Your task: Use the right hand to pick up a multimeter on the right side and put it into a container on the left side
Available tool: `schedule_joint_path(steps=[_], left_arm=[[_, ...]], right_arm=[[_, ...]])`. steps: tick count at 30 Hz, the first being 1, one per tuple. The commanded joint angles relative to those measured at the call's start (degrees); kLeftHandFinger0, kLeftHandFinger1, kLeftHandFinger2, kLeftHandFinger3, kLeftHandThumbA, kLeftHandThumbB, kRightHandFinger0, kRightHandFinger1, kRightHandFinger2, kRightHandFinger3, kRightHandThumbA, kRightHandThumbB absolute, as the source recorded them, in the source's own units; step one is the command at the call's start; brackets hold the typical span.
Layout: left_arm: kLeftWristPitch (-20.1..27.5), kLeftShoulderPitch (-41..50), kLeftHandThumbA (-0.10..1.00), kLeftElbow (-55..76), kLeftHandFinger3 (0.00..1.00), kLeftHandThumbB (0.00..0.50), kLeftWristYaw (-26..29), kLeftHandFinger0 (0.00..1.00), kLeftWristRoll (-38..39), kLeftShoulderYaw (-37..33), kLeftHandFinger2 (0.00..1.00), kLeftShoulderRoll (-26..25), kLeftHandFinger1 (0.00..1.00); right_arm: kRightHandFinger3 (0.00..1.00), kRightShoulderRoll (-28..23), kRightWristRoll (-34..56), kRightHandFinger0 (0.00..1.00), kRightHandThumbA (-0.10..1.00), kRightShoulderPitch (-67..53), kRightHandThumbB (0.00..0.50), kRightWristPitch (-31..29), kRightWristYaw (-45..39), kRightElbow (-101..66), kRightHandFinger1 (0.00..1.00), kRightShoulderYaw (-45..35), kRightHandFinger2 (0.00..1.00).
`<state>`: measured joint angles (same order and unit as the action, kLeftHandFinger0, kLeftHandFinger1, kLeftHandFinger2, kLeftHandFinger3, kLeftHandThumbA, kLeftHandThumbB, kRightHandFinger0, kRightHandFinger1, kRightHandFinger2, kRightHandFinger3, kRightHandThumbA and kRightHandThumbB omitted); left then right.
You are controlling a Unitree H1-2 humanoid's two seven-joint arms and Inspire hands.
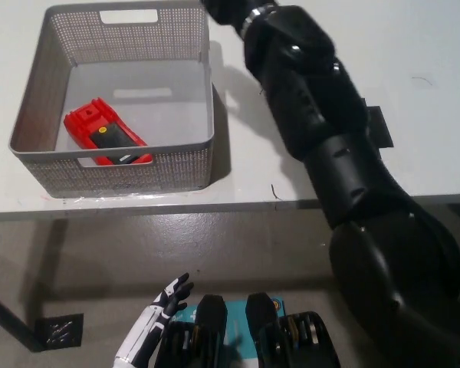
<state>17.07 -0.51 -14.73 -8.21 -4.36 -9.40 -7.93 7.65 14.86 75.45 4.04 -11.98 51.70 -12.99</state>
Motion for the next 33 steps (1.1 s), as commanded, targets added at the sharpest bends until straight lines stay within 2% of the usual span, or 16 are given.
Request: schedule_joint_path(steps=[1,5,11,17,20,24,26,27,28,31,32,33], left_arm=[[0.8,0.7,1.00,1.3,1.00,0.442,-0.4,1.00,-0.3,0.3,1.00,-0.7,1.00],[1.9,1.4,1.00,0.9,1.00,0.425,0.1,1.00,-0.4,0.6,1.00,-0.8,1.00],[2.3,1.9,1.00,0.2,1.00,0.407,0.1,1.00,0.3,0.8,1.00,-0.6,1.00],[3.0,1.5,1.00,-1.3,1.00,0.380,0.7,1.00,0.0,1.1,1.00,-0.5,1.00],[3.4,2.1,1.00,-1.8,1.00,0.377,0.9,1.00,-0.1,1.0,1.00,-0.3,1.00],[2.8,3.1,1.00,-1.4,1.00,0.356,0.8,1.00,-0.1,0.9,1.00,-0.3,1.00],[3.0,3.2,1.00,-1.9,1.00,0.367,0.7,1.00,0.1,0.9,1.00,-0.2,1.00],[3.0,3.1,1.00,-2.0,1.00,0.369,0.8,1.00,0.1,0.9,1.00,-0.2,1.00],[3.7,2.9,1.00,-2.5,1.00,0.374,1.1,1.00,-0.3,1.0,1.00,-0.2,1.00],[3.6,2.6,1.00,-2.6,1.00,0.373,1.2,1.00,0.0,1.2,1.00,0.0,1.00],[3.0,2.7,1.00,-2.1,1.00,0.378,1.3,1.00,0.0,1.3,1.00,0.0,1.00],[2.8,2.7,1.00,-2.1,1.00,0.378,1.2,1.00,0.5,1.4,1.00,0.1,1.00]], right_arm=[[1.00,-6.3,26.2,1.00,1.00,-6.3,0.500,17.8,-9.5,-35.3,1.00,-9.0,1.00],[1.00,-8.3,33.6,1.00,1.00,-15.8,0.500,22.9,-7.9,-49.3,1.00,-9.2,1.00],[1.00,-10.4,44.0,1.00,1.00,-31.6,0.500,22.9,-8.3,-68.4,1.00,-6.3,1.00],[1.00,-12.6,46.1,1.00,1.00,-46.2,0.500,18.5,-9.9,-83.9,1.00,-1.9,1.00],[1.00,-13.8,38.5,1.00,1.00,-54.1,0.500,15.1,-9.0,-89.8,1.00,0.2,1.00],[1.00,-15.2,22.9,1.00,1.00,-62.5,0.500,9.4,-10.0,-94.6,1.00,3.1,1.00],[1.00,-13.5,8.2,1.00,1.00,-66.3,0.500,1.4,-10.4,-95.3,1.00,5.4,1.00],[1.00,-13.4,6.5,1.00,1.00,-66.8,0.500,0.6,-10.4,-95.4,1.00,5.7,1.00],[1.00,-14.8,0.4,1.00,1.00,-69.7,0.483,-1.9,-11.8,-95.8,1.00,7.3,1.00],[1.00,-15.5,-2.7,1.00,1.00,-74.1,0.422,-6.8,-13.9,-93.1,1.00,9.9,1.00],[1.00,-15.7,-4.7,1.00,1.00,-76.2,0.430,-9.7,-14.3,-90.9,1.00,10.7,1.00],[1.00,-16.0,-6.7,1.00,1.00,-77.7,0.465,-10.5,-13.9,-89.9,1.00,11.5,1.00]])
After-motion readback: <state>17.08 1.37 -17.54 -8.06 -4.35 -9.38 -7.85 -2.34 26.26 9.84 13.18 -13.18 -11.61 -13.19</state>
